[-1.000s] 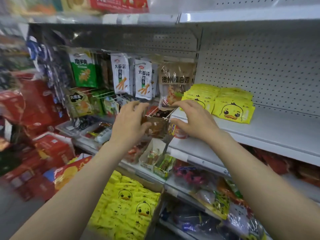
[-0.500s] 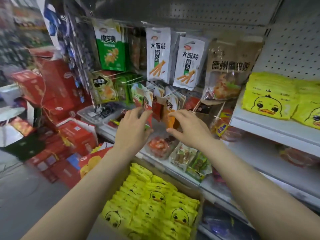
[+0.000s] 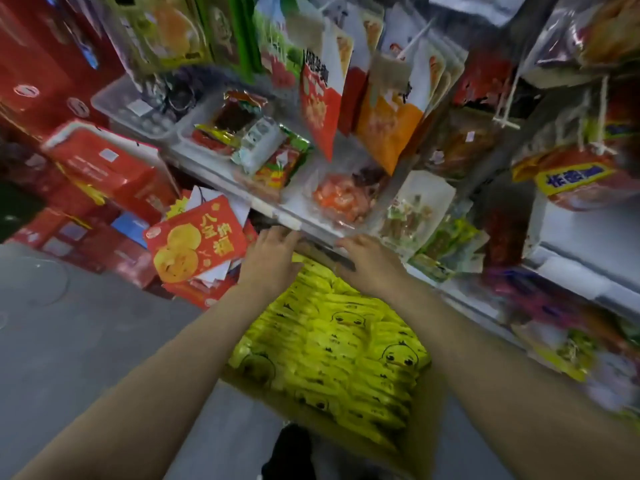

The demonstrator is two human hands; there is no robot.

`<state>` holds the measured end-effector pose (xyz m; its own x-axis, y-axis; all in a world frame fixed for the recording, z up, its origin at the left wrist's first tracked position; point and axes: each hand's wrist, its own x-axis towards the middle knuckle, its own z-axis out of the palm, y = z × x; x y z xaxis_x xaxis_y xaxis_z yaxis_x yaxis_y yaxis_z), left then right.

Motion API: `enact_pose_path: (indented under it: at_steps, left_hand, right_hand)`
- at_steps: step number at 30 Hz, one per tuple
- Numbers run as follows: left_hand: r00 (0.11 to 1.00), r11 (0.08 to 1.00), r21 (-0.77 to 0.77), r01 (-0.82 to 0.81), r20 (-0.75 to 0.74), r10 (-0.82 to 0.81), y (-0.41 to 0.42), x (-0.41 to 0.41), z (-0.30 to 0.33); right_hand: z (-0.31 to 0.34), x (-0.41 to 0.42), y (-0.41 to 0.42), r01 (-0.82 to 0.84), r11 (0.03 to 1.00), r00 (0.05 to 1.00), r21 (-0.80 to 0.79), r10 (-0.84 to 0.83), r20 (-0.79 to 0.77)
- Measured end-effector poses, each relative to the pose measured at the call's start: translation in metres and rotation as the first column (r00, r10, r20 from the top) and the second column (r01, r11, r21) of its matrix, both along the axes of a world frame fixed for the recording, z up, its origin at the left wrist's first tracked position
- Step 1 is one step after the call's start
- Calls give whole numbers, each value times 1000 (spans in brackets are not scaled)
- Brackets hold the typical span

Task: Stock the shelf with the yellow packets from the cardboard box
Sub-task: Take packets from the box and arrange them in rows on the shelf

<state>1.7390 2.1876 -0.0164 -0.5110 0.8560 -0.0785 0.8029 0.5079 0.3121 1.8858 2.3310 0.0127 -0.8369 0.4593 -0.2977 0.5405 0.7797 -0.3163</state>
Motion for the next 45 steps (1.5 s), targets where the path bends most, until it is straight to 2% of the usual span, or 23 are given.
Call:
enact_pose_path:
  at_steps: [4,8,10,14,17,21,23,26,30,32,35,39,45]
  left_hand:
    - [979,990,-139,27,202,1,-15,-4,-78]
    - [960,974,-222,50,279,14,-24,-7,-122]
    - [963,980,-187,75,269,-23,-21,-9,-135]
    - [979,987,-121,107,185,-83,-8,-15,-158]
    - [989,986,-125,106,113,-92,2,-17,-165]
    - [995,984,-156,88,61,-79,8,-14,-167]
    - [996,974,-208,87,52,-78,9,-14,-172]
    - [996,963,-256,84,30,-79,10,-15,-174]
    - [998,982,-189,17,68,-4,13,-13,-163]
    - [989,989,-150,-2,145,24,14,-13,-154]
    - [929,988,-137,-72,351,117,11,-7,-131]
    - [906,984,-128,-122,390,163,6,13,-93]
    - [879,973,-9,-230,426,212,8,75,-31]
  right_hand:
    - [-75,10,-9,47,989,983,-137,-22,182]
    - [-131,29,-16,130,973,949,-190,-67,308]
    - [-150,39,-17,152,972,938,-179,-85,337]
    - [-176,49,-17,161,981,951,-108,-125,282]
    - [-188,51,-17,148,987,956,-57,-128,263]
    - [-199,52,-15,97,991,929,93,-123,350]
    - [-202,51,-14,100,989,926,113,-133,352]
    - [-197,48,-8,151,988,940,12,-148,307]
    - [-179,54,1,293,933,928,-210,-225,298]
    - [-167,61,6,319,892,935,-320,-239,263]
    - [-138,72,14,322,821,946,-472,-292,138]
    - [-100,93,14,378,679,893,-630,-447,53]
    - [-58,161,10,389,579,788,-716,-612,-67]
